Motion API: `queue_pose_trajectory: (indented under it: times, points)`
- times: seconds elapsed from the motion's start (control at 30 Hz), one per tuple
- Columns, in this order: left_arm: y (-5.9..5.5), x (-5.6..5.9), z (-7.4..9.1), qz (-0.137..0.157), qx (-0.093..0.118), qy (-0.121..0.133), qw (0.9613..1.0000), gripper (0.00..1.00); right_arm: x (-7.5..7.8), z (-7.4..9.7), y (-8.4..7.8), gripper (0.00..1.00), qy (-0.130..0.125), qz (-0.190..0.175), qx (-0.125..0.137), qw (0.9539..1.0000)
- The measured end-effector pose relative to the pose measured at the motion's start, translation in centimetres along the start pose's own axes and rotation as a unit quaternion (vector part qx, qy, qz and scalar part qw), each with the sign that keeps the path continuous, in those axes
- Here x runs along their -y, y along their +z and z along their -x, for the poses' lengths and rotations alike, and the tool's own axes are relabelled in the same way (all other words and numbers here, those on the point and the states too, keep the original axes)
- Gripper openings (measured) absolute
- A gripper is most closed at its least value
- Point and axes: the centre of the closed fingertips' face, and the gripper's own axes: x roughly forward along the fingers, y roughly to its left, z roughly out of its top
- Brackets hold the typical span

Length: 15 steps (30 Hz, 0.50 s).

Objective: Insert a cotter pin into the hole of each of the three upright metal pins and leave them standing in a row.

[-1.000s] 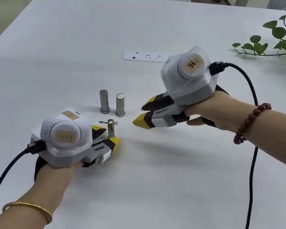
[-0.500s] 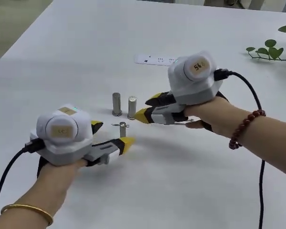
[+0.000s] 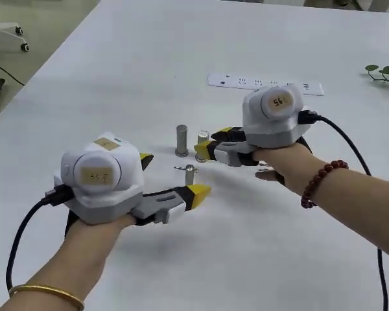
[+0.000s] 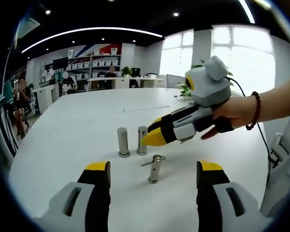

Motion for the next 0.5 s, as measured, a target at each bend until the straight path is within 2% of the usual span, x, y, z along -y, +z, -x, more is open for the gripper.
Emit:
queue_pose_trajectory:
  times: [0.1, 0.23, 0.5]
  points:
    - [0.1, 0.5, 0.5, 0.008, 0.001, -0.014, 0.9999, 0.76, -0.1, -0.4, -0.4, 0.22, 0.007, 0.004, -0.004, 1.0000]
    - [0.1, 0.8, 1.0, 0.001, 0.002, -0.017, 0.9998, 0.79, -0.3, -0.8, -0.5, 0.19, 0.007, 0.013, -0.001, 0.9999]
    - [0.6, 1.6, 1.4, -0.023, 0.004, -0.032, 0.9992, 0.85, -0.2, -0.9, -0.4, 0.10, -0.012, 0.028, -0.001, 0.9995]
